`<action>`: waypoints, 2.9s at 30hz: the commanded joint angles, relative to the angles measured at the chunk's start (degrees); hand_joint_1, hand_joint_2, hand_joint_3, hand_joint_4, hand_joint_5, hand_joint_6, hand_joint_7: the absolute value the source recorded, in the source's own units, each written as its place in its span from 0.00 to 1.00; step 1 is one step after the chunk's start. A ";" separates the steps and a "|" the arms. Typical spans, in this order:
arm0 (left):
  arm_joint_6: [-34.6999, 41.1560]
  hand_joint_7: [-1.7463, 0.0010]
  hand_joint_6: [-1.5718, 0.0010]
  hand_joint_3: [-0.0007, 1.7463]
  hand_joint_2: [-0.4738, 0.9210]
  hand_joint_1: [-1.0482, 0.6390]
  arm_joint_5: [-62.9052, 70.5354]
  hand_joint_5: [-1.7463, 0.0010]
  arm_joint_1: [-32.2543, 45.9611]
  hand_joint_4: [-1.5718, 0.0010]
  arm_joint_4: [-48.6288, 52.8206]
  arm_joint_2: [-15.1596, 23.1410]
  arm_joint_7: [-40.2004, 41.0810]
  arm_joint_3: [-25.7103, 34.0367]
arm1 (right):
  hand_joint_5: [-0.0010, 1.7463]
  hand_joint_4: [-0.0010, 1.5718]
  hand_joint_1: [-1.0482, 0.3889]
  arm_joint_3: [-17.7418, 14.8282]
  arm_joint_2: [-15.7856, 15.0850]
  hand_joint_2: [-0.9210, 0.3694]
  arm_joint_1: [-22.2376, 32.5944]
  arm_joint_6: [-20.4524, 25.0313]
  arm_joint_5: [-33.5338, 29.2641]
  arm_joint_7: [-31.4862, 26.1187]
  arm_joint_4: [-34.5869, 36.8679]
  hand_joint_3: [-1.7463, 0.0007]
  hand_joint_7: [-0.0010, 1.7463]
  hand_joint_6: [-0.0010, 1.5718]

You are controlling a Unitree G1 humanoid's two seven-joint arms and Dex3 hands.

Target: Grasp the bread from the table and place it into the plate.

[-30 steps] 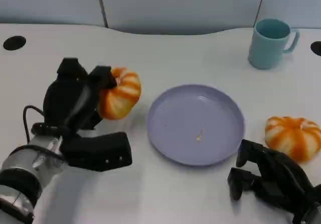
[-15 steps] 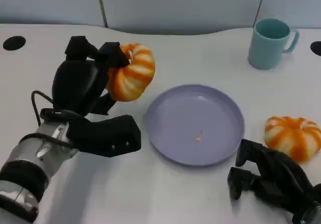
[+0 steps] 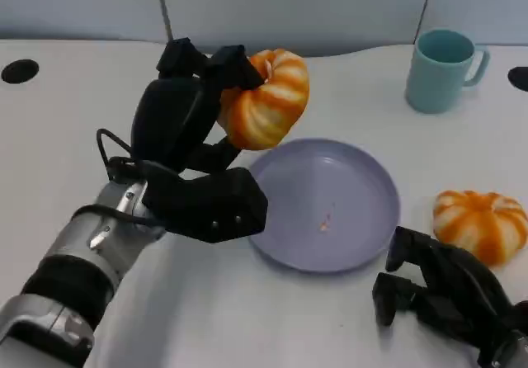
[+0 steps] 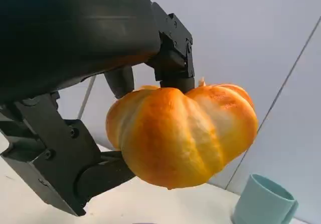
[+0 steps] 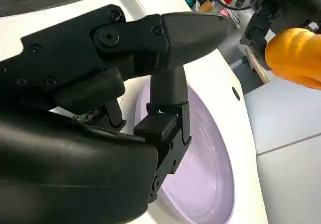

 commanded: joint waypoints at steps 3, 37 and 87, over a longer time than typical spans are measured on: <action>-1.66 0.00 0.52 0.84 0.59 0.51 1.04 0.00 -5.15 0.39 -0.65 -1.99 -5.97 -2.11 | 1.00 0.46 0.38 -0.22 -0.26 0.00 1.32 0.76 -0.45 0.04 1.82 0.81 0.88 0.42; -5.44 0.00 0.42 0.90 0.60 0.44 2.45 0.00 -10.57 0.31 12.38 -6.14 -25.61 -7.05 | 1.00 0.47 0.39 0.00 0.85 0.00 2.39 2.93 -0.30 -1.30 -0.61 0.83 0.88 0.42; 12.21 1.00 1.00 0.34 1.00 0.00 9.31 1.00 -8.48 1.00 1.26 -2.23 -32.56 -13.12 | 1.00 0.47 0.38 -0.29 0.47 0.00 1.93 0.80 -0.60 0.38 0.68 0.81 0.92 0.40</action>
